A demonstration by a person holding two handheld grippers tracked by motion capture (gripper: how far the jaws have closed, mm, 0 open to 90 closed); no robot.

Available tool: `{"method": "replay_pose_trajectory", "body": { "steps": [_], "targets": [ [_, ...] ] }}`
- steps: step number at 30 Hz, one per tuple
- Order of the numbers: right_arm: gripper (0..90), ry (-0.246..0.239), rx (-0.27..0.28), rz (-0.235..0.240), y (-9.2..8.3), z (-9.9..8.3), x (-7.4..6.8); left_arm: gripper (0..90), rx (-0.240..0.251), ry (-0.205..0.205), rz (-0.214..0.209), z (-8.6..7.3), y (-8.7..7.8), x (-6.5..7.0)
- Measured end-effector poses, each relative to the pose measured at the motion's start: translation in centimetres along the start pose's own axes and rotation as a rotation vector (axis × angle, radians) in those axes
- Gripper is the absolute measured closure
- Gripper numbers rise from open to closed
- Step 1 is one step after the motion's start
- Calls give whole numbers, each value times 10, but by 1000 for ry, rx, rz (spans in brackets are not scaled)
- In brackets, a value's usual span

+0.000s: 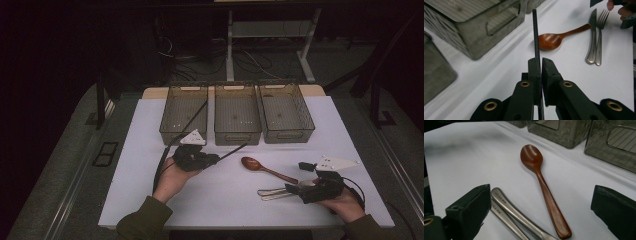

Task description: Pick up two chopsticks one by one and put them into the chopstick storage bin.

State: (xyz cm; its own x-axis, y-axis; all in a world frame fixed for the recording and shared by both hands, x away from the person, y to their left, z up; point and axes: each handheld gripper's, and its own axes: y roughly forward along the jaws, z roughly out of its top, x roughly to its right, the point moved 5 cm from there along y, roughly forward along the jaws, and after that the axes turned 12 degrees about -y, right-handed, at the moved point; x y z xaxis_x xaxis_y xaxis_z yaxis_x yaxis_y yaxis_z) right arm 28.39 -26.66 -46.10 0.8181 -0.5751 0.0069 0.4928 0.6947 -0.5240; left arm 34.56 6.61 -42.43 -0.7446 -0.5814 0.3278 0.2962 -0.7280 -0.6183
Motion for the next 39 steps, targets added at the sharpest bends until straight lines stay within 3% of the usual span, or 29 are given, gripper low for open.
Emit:
{"method": "replay_pose_trajectory", "body": {
  "steps": [23,39],
  "targets": [
    [24,7,-7,0,2,-1,0,855,66,-27,23,23,-34,-21],
    [24,8,-3,-2,2,-1,0,855,101,-32,116,69,-54,-52]
  ]
}}
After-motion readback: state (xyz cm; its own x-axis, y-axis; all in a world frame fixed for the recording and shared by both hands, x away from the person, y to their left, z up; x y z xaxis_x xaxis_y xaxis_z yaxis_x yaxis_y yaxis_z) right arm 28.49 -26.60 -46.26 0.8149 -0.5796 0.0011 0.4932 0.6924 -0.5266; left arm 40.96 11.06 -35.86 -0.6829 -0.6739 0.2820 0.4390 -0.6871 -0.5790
